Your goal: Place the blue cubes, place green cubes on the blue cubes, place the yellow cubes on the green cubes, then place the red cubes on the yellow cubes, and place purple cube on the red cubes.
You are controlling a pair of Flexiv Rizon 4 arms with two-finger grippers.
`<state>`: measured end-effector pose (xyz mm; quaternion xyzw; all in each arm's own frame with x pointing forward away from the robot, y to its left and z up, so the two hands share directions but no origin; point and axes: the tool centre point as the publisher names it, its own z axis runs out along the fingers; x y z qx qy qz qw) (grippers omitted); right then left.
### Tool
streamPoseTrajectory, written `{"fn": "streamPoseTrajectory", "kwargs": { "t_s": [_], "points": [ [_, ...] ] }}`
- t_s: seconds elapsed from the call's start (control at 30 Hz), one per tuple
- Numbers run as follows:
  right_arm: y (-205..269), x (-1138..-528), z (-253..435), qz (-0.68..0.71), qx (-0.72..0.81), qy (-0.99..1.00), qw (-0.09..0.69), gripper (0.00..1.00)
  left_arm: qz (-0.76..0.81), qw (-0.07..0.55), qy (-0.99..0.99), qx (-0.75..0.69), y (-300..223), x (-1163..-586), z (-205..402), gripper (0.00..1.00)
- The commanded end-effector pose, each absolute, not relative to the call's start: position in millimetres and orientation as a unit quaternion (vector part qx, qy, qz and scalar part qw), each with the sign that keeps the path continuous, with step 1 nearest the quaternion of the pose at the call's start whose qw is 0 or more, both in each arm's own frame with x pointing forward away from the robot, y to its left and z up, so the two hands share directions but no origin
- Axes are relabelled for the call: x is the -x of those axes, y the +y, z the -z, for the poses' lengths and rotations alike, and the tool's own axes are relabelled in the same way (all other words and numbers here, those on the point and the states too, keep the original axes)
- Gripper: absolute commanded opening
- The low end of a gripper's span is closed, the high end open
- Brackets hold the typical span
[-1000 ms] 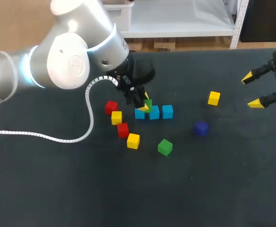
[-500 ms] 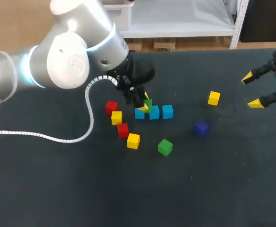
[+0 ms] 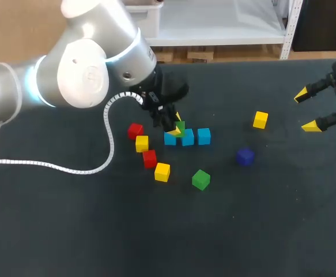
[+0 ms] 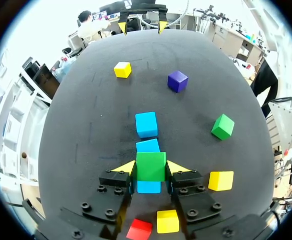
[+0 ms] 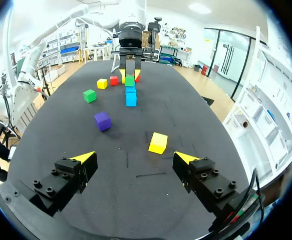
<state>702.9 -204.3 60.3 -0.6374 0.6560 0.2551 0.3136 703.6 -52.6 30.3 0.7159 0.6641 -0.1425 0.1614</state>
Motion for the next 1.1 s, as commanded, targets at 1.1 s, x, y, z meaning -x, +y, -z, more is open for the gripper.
{"fn": "streamPoseTrajectory", "kwargs": {
  "t_s": [1.1],
  "points": [
    [-204.2, -702.0, -60.6, -0.254, 0.637, 0.656, 0.314, 1.0, 0.148, 0.159, 0.661, -0.718, -53.6, -709.6, -28.1, 0.42]
  ]
}}
